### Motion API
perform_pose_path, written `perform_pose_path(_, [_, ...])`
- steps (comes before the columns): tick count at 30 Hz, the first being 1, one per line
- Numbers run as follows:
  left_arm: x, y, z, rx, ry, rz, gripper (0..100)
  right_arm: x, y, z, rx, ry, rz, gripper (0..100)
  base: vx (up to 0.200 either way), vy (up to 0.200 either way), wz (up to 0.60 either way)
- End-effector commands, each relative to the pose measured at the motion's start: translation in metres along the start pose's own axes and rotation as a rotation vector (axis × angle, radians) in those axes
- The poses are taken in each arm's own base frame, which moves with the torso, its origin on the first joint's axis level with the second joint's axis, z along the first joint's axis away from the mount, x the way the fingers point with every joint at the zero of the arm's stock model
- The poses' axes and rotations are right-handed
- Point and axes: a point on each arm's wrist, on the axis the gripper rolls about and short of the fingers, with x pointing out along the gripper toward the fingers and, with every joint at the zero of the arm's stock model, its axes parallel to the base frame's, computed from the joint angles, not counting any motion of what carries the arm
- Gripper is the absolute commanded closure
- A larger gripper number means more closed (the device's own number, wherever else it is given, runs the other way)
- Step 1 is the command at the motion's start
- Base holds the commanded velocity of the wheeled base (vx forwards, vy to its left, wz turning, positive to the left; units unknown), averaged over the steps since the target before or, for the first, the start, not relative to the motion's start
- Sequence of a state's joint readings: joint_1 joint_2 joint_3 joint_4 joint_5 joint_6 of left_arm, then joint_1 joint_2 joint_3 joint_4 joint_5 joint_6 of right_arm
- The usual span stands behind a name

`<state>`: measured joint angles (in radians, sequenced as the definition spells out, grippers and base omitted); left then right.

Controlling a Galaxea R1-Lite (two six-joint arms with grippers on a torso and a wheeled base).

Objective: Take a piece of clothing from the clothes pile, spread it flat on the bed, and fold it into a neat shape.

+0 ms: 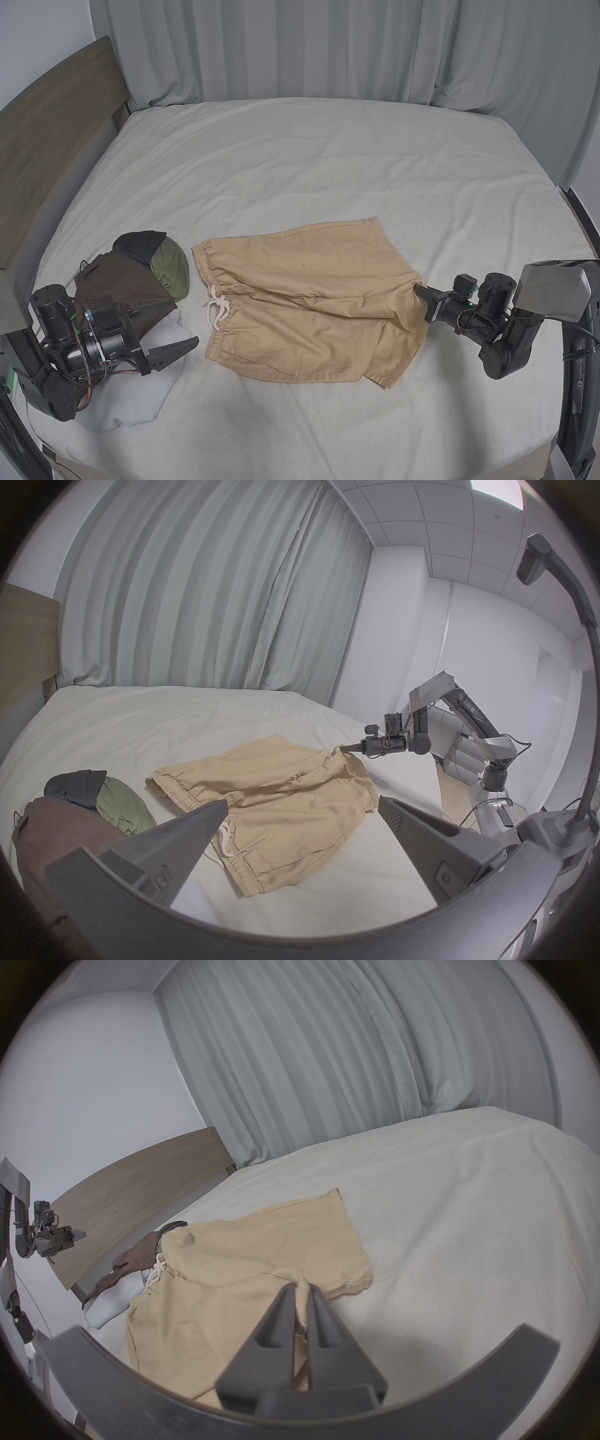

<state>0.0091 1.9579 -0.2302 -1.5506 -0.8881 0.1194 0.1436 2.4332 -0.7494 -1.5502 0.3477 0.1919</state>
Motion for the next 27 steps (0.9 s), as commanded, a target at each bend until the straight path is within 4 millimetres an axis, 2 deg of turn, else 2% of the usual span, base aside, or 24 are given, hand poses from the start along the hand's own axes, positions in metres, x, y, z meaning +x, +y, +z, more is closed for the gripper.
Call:
perform_pose_path(1, [0.0, 0.0, 0.0, -0.001, 0.0, 0.0, 0, 0.0, -0.008, -0.002, 0.003, -0.003, -0.015, 100, 0.0, 0.0, 0.0])
perform_pose_path(9, [0.0, 0.0, -0.001, -0.004, 0.002, 0.0, 0, -0.003, -0.017, 0.007, -0.004, -0.03, -0.037, 100, 0.0, 0.0, 0.0])
perform_pose_path(19, [0.0, -0.001, -0.002, -0.01, 0.007, -0.002, 0, 0.015, -0.015, 0.014, -0.027, -0.084, -0.011, 100, 0.0, 0.0, 0.0])
perform_pose_path(27, [0.001, 0.001, -0.005, -0.015, 0.012, -0.003, 0, 0.02, -0.024, 0.005, -0.023, -0.08, -0.024, 100, 0.0, 0.0, 0.0])
